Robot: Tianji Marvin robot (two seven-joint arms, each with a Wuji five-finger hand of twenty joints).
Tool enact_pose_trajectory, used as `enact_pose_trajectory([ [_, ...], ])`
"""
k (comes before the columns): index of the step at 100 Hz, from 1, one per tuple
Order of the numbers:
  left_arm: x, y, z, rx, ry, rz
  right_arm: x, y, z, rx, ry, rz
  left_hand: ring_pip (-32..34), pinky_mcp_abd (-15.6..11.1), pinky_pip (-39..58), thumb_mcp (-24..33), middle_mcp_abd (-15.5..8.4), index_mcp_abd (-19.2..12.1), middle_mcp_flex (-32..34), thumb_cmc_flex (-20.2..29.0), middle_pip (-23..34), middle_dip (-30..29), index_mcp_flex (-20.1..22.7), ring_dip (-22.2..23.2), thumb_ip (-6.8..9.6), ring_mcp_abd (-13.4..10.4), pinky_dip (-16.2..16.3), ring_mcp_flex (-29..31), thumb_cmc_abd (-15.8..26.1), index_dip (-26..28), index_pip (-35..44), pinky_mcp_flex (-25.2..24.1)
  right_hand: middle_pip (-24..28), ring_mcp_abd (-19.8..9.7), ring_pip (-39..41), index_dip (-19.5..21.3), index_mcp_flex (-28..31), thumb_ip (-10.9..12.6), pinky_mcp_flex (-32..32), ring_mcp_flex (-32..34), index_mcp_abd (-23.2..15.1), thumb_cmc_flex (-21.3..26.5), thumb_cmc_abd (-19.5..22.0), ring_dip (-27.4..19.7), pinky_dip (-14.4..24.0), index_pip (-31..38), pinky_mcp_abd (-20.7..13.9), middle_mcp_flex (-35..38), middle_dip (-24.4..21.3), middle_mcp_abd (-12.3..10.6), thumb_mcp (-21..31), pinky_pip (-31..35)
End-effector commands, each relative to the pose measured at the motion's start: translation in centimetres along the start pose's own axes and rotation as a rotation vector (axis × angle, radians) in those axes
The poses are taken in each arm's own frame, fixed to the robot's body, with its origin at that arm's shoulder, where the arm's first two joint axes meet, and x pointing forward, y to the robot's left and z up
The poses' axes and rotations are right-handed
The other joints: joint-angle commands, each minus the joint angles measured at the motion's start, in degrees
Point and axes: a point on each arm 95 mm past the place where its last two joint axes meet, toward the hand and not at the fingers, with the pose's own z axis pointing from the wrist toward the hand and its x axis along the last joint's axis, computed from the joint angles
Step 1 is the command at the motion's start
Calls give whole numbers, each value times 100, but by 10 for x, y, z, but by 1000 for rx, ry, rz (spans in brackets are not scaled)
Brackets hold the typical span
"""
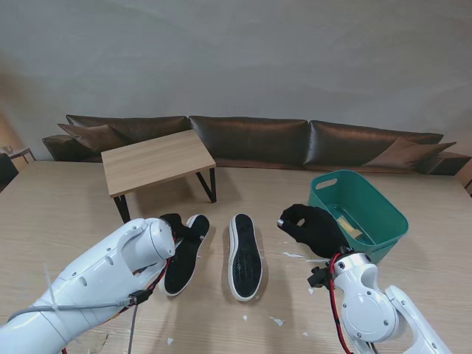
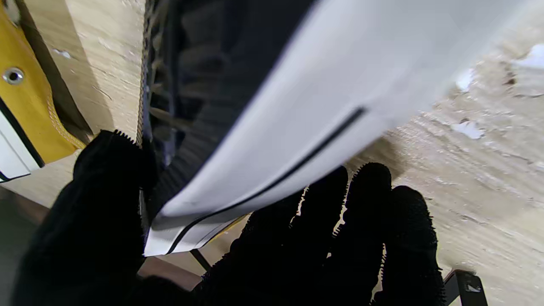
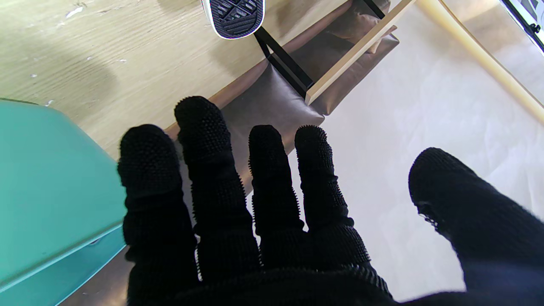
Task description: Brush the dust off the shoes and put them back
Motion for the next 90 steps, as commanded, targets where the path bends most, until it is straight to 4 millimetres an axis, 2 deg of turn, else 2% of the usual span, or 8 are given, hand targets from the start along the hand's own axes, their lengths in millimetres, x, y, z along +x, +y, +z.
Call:
enact_pose_trajectory([
  [1,5,12,3,-34,-8,-10,1,-4,-1,16,-3,9,320,206,399,1006,-110,118,298,208,224,157,189,141,81,105,70,406,-113,254,389,182,-26,89,75,27,143,140,-1321,-26,48,62,132,18,117,-48,131,1,-12,132,-24,-85],
  [17,7,23,10,-20,-29,-18,0,-6,-1,22,-5,12,817,293,918,2258,-423,-159,890,443,683,365,471,189,31,-84,133,1129,-515,761,1215,860,-23,101,79,25,148,141,-1318,-22,56,70,154,18,116,-46,131,11,-13,138,-22,-83],
  [25,6,28,11,-22,-36,-16,0,-6,-1,25,-5,16,1025,251,1125,2374,-606,-373,1086,962,777,355,353,147,-362,-281,123,1450,-938,959,1794,1176,-25,118,80,25,158,141,-1316,-24,61,72,154,17,114,-40,139,15,-15,151,-19,-80],
  [32,5,32,12,-20,-42,-11,1,-7,-2,28,-6,18,1197,186,1302,2318,-721,-502,1194,1500,780,284,104,107,-447,-453,70,1737,-1178,846,2446,1446,-23,95,83,23,154,141,-1313,-13,65,70,171,16,113,-41,135,20,-15,143,-16,-77],
  [39,4,35,12,-15,-45,-5,1,-8,-2,31,-6,20,1303,115,1467,2612,-828,-619,1379,1869,556,1121,-10,35,-483,-639,-60,2004,-1241,768,2935,1736,-19,92,82,23,158,143,-1310,-12,72,81,175,14,113,-38,135,24,-14,144,-9,-74],
  [50,-2,38,10,9,-41,6,1,-9,-3,35,-6,24,1260,-36,1549,3070,-1006,-788,1765,2341,142,1417,19,-175,-595,-1078,-493,2515,-1355,738,3471,2357,-13,79,86,21,156,142,-1301,2,81,86,189,13,112,-37,140,38,-13,147,-9,-67],
  [67,-12,35,-3,58,2,17,2,-11,-3,36,-10,38,914,-298,1507,3208,-1129,-938,1885,2504,-112,1474,93,-290,-628,-1329,-1048,2845,-1491,543,3617,2794,-10,51,80,18,164,144,-1285,12,96,117,213,6,114,-34,152,51,-16,172,19,-48],
  [90,-24,23,-32,91,100,43,7,-15,-2,37,-7,48,382,-764,1073,3282,-1257,-1139,1718,2759,-373,1305,105,-230,-579,-1392,-1389,2740,-1586,517,3668,2720,-11,68,86,13,158,141,-1262,47,103,132,204,5,111,-35,155,44,-19,184,47,-30],
])
